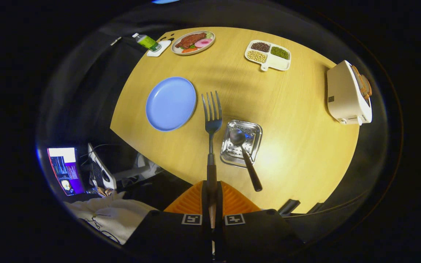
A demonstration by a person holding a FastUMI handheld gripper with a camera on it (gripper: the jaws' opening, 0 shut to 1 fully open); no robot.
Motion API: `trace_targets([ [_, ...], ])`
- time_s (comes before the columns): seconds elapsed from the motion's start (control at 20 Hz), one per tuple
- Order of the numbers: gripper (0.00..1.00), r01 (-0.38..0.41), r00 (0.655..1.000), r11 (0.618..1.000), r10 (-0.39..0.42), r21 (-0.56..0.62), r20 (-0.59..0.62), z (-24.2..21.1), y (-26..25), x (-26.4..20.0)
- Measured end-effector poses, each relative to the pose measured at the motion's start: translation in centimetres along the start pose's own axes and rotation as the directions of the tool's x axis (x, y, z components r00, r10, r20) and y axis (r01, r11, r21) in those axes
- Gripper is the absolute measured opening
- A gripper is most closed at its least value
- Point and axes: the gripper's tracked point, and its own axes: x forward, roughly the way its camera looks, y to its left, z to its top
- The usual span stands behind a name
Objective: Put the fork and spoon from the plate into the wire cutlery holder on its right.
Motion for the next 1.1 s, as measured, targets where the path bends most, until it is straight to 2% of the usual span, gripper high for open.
trace_targets([
  [0.25,0.08,0.050,0.978,0.997,-0.061,-0.062,-0.199,-2.5,-3.7,0.0],
  [0.55,0.08,0.018,0.937,0.997,-0.042,-0.075,-0.347,-1.7,-5.0,1.1],
  [0.7,0.08,0.019,0.906,0.995,-0.058,-0.097,-0.420,-1.6,-5.7,2.0],
  [0.9,0.08,0.029,0.884,0.993,-0.078,-0.114,-0.460,-1.0,-6.1,2.9],
  [1.1,0.13,0.028,0.887,0.995,-0.071,-0.101,-0.457,0.1,-6.0,3.2],
])
